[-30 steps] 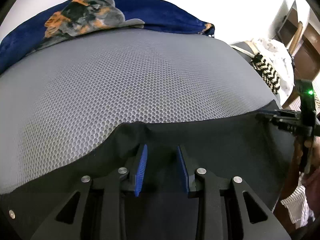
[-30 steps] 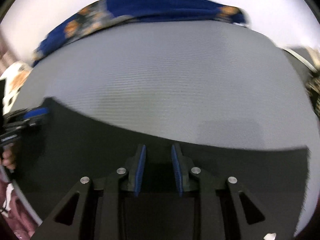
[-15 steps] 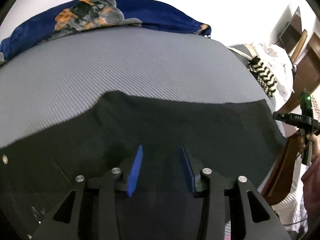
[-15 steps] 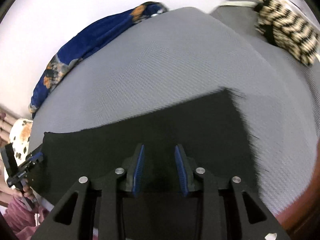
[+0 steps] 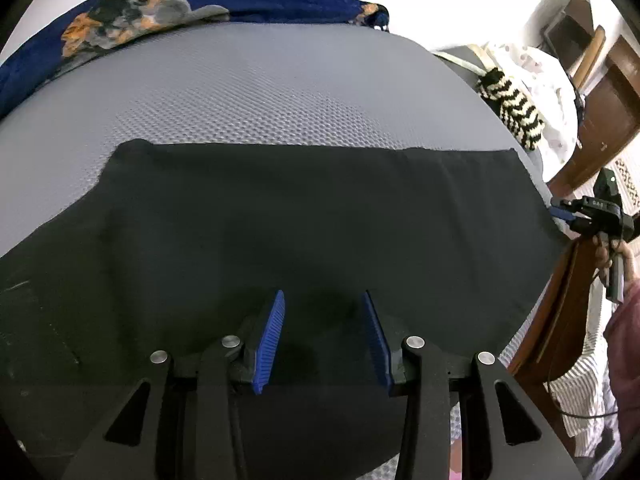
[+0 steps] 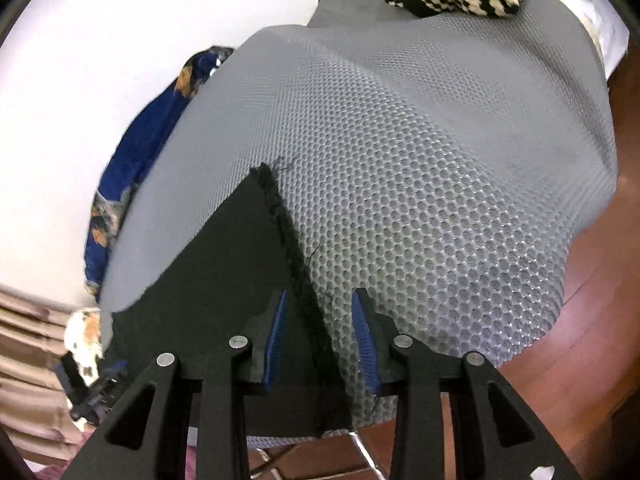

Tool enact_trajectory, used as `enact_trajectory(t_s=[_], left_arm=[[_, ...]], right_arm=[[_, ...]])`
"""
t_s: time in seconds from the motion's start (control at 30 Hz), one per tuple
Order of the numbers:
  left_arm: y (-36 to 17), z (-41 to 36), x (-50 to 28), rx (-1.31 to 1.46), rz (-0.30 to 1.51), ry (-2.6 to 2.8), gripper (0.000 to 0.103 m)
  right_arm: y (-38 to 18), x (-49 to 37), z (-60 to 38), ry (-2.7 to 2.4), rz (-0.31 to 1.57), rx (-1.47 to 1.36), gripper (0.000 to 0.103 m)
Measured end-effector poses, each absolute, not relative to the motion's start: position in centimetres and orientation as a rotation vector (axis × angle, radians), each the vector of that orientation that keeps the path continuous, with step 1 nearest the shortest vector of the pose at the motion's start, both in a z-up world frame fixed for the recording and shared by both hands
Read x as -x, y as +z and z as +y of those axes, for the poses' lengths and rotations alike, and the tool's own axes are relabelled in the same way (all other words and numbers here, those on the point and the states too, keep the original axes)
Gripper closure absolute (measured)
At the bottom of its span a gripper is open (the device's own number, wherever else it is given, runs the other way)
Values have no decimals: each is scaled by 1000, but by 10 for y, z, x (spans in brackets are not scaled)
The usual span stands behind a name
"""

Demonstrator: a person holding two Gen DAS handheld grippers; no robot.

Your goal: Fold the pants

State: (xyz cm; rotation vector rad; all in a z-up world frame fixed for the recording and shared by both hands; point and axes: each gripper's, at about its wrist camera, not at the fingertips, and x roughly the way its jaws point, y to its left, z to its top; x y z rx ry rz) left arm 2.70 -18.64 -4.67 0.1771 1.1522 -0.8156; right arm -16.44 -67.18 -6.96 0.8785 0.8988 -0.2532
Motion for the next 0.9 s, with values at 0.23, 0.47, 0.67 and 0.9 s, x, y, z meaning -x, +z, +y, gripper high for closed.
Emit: enact_trajectory(t_s=[0.23,0.47,0.67,0.9], left_arm=[[-50,-203,-20,-244,1115,-799,58],[-51,-211,-14,-289,1095,-797,54],[-51,-212,-10,-308,1088,-787,49],[-46,-205,-18,-218,1146,-808,48]], right_arm=[[-77,166,-664,-97,912,-875,74],[-94,192,-656,18,779,-982,75],[-106,183,-651,5,698,-1082,91],[-89,171,-633,-97,697,-1079,94]])
